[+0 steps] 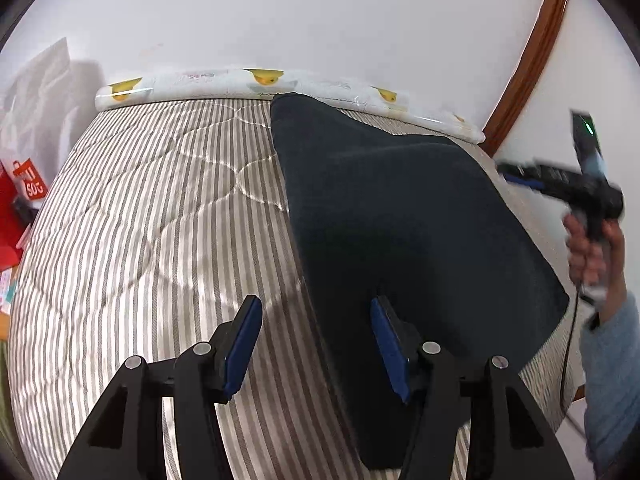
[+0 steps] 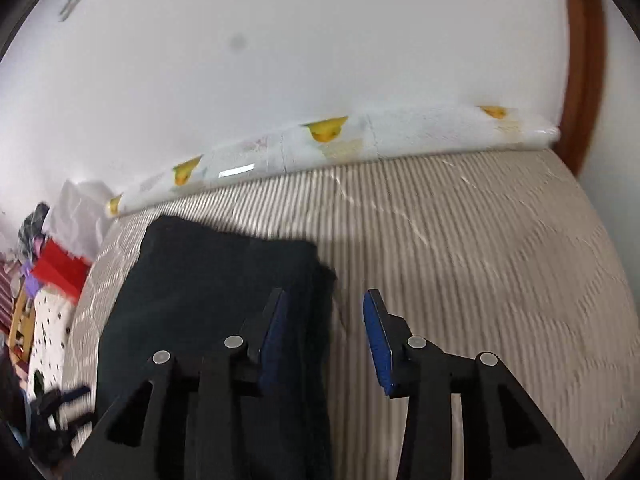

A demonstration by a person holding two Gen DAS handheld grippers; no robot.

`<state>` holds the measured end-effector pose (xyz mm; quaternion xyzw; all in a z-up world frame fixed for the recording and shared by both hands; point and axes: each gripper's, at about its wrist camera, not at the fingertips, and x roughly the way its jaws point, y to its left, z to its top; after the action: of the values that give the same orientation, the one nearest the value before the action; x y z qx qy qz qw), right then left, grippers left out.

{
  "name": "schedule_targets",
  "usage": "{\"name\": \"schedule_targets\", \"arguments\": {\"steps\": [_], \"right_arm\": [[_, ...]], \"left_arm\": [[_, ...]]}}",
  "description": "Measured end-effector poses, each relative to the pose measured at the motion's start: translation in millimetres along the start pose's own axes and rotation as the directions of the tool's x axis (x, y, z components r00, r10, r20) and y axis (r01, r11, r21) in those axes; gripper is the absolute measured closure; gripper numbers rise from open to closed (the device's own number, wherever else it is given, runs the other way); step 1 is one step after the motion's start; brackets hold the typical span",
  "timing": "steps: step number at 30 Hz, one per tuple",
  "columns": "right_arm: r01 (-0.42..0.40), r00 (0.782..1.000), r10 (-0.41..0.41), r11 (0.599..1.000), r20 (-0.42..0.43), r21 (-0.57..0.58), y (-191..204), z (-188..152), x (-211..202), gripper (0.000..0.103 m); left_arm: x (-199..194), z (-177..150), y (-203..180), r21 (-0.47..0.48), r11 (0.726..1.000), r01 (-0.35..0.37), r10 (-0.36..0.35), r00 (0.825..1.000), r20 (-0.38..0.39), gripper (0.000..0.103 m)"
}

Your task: Fold small clothes

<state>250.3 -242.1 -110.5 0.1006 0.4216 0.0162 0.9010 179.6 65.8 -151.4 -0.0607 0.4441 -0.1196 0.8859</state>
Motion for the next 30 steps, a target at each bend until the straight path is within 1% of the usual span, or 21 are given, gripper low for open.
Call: {"name": "schedule_targets", "arguments": {"steps": [2,5,6,7,8,9,12,17,21,22,23,24,26,27,28,29,30], "right_arm": [[-0.001,1.000,0.001,1.000,-0.011,-0.022,-0.1,-25.8,-14.7,0.063],[-0.029,0.999,0.028,0.999,-0.027,-0.037,-1.8,-65.6,-31.2,0.064],[-0.036,0.999,0.035,0.999,-0.029,-0.039,-1.5,-72.2,-32.8,0.068],[-0.042,0.999,0.041,0.998,-0.030,-0.043,-0.4,-79.2,-33.5,0.075],[-0.048,0.998,0.047,0.998,-0.033,-0.040,-0.2,-85.6,-33.3,0.078],[-0.055,0.998,0.054,0.998,-0.035,-0.032,0.2,-88.1,-33.2,0.082],[-0.124,0.992,0.123,0.992,-0.033,-0.014,1.5,-91.5,-33.0,0.081],[-0.130,0.989,0.131,0.991,-0.061,0.023,0.7,-85.5,-14.4,0.081],[-0.161,0.983,0.165,0.986,-0.076,0.049,-1.0,-82.6,-7.4,0.078],[-0.175,0.981,0.178,0.983,-0.078,0.051,-0.6,-81.6,-6.5,0.079],[-0.184,0.979,0.187,0.982,-0.078,0.047,-0.1,-81.0,-6.3,0.084],[-0.196,0.977,0.198,0.980,-0.077,0.040,0.3,-81.0,-6.9,0.092],[-0.197,0.978,0.197,0.980,-0.061,0.020,0.2,-81.3,-11.0,0.094],[-0.191,0.981,0.191,0.982,-0.039,0.008,-0.6,-81.3,-15.8,0.097],[-0.180,0.984,0.180,0.984,-0.006,-0.001,-3.6,-80.8,-23.5,0.102],[-0.173,0.985,0.173,0.985,0.023,0.005,-8.3,-79.7,-29.6,0.102],[-0.200,0.979,0.198,0.979,0.054,0.028,-15.3,-77.9,-37.6,0.102]], "left_arm": [[-5.0,-7.7,-2.3,-0.003,1.000,0.002,-0.002,1.000,0.006,0.049],[-8.0,-16.4,-6.1,-0.002,1.000,0.006,-0.006,1.000,0.005,0.049],[-8.9,-19.0,-7.5,-0.002,1.000,0.007,-0.007,1.000,0.005,0.049],[-9.7,-21.8,-9.0,-0.004,1.000,0.009,-0.009,1.000,0.002,0.049],[-10.3,-23.4,-10.0,-0.006,1.000,0.009,-0.009,1.000,0.000,0.049],[-10.8,-24.9,-10.7,-0.007,1.000,0.008,-0.008,1.000,-0.001,0.049],[-12.7,-28.2,-12.3,-0.009,1.000,0.003,-0.003,1.000,-0.002,0.048],[-13.6,-30.9,-9.9,-0.030,1.000,0.010,-0.010,1.000,-0.011,0.048],[-12.1,-30.9,-8.5,-0.036,0.999,0.015,-0.016,1.000,-0.019,0.048],[-12.1,-30.7,-8.8,-0.035,0.999,0.015,-0.015,1.000,-0.018,0.048],[-11.8,-30.4,-8.8,-0.034,0.999,0.014,-0.015,1.000,-0.018,0.048],[-11.2,-30.0,-8.9,-0.032,0.999,0.014,-0.014,1.000,-0.019,0.048],[-10.2,-30.6,-9.1,-0.029,0.999,0.013,-0.014,1.000,-0.020,0.048],[-10.3,-31.2,-9.0,-0.028,1.000,0.013,-0.013,1.000,-0.020,0.047],[-10.4,-31.6,-8.9,-0.029,0.999,0.014,-0.014,1.000,-0.019,0.047],[-10.6,-31.9,-8.9,-0.029,0.999,0.016,-0.016,1.000,-0.019,0.047],[-10.6,-32.1,-9.3,-0.028,1.000,0.014,-0.014,1.000,-0.018,0.047]]}}
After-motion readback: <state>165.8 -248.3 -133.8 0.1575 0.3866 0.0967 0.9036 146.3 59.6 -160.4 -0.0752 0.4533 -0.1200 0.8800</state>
